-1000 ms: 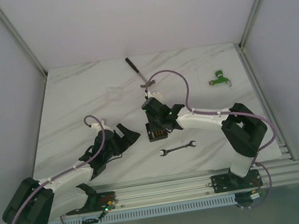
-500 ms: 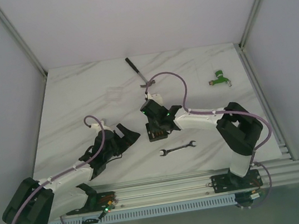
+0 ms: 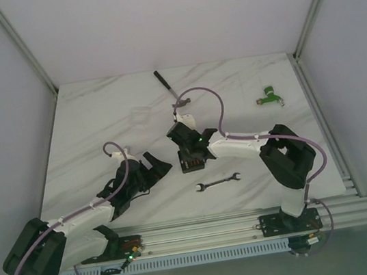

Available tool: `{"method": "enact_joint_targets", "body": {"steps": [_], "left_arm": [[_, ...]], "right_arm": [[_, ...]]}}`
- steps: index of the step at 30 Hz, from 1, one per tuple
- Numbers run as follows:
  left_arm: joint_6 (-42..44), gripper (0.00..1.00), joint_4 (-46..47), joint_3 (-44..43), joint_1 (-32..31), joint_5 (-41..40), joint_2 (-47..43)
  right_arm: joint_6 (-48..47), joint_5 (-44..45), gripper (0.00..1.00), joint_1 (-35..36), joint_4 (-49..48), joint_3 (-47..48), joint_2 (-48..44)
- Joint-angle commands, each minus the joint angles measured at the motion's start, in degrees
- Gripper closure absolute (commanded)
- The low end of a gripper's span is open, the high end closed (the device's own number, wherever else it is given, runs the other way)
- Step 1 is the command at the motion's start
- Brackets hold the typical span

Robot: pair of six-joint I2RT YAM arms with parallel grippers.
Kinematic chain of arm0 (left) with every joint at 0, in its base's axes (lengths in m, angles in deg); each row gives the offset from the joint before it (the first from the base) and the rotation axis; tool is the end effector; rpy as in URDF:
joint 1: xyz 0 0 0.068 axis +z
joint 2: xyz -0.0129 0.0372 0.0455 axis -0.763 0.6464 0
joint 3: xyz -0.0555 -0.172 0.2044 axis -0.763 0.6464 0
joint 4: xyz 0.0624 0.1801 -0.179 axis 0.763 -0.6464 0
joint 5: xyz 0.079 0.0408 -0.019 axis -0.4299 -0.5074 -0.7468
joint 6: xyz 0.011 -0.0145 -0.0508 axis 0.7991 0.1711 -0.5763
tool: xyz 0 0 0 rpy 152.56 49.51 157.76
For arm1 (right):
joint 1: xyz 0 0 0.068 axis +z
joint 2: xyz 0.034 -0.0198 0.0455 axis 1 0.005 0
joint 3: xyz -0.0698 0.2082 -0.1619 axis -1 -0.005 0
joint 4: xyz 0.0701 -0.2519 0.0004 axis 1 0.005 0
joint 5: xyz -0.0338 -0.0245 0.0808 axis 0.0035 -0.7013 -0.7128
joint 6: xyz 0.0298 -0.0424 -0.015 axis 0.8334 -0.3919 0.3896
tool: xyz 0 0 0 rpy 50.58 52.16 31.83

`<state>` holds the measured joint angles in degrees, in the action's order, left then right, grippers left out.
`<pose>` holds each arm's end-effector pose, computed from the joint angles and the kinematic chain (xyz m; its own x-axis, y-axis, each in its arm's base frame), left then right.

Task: Snap on the fuse box
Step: Pick up the fuse box base from the center of the board.

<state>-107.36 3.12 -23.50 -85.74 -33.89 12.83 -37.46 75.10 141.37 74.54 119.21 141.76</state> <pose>0.1689 -0.1198 0.1556 -0.6522 -0.6141 -0.4445 -0.0810 0.6394 -0.7646 0.2461 0.2926 0.1879 -0.7501 -0.1221 -0.6499 -0.2547 0.9603 0.1136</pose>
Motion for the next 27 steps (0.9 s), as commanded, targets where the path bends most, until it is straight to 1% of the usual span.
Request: {"method": "enact_joint_targets", "body": {"steps": [1, 9, 17, 27], "left_arm": [[-0.32, 0.0, -0.52, 0.13, 0.32, -0.8, -0.3], [-0.28, 0.0, -0.73, 0.14, 0.37, -0.85, -0.52], [-0.25, 0.0, -0.94, 0.02, 0.33, -0.87, -0.67], [-0.14, 0.0, -2.0, 0.53, 0.32, -1.81, -2.45]], "right_arm": [[-0.38, 2.43, 0.65, 0.42, 5.19, 1.55, 3.05], [-1.88, 3.4, 0.65, 0.81, 8.9, 3.17, 5.42], [-4.89, -0.53, 0.67, 0.13, 7.13, 2.33, 2.61], [-7.86, -2.23, 0.64, -1.28, 4.83, 0.45, -1.41]]}}
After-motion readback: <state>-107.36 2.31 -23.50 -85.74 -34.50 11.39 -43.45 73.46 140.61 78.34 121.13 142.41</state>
